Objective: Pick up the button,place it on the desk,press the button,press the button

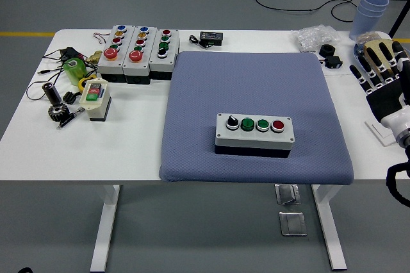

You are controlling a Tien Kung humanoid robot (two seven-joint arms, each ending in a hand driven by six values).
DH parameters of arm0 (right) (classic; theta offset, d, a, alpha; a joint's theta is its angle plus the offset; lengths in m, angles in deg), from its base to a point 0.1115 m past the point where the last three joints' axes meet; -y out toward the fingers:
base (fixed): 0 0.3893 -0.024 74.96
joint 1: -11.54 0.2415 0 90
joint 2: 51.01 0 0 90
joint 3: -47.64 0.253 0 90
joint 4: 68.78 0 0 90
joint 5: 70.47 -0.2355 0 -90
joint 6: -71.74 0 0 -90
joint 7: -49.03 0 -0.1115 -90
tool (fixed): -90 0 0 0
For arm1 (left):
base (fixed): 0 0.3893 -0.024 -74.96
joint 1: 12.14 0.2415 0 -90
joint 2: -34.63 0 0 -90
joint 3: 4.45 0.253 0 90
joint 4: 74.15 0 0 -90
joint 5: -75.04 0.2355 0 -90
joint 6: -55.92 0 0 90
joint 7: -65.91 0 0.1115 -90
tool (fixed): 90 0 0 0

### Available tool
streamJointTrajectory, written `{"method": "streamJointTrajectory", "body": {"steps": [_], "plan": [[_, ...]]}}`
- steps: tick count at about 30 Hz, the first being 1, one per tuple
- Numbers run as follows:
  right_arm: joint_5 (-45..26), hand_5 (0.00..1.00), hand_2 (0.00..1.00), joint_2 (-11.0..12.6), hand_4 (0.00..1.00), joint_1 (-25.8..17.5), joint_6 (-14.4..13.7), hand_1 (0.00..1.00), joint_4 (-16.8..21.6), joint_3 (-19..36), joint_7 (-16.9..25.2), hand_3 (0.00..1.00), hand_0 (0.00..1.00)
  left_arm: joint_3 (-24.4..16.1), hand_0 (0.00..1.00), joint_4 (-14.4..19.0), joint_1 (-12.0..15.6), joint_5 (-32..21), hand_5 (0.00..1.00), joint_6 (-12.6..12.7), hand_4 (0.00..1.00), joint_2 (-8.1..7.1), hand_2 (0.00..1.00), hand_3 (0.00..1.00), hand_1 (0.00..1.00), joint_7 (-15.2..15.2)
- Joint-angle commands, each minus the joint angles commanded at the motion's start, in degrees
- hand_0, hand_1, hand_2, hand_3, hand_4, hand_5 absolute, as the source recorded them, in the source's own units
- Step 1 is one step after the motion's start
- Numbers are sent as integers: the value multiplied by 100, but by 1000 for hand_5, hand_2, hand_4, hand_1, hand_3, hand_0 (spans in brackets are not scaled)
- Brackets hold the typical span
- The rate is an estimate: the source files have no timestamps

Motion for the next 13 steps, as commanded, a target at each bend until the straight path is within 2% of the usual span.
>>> {"method": "streamJointTrajectory", "body": {"steps": [13], "plan": [[-5, 342, 680, 33, 761, 24, 48, 602, 24, 145, 25, 661, 625, -21, 651, 0, -54, -4, 848, -21, 300, -30, 634, 546, 642, -40]]}}
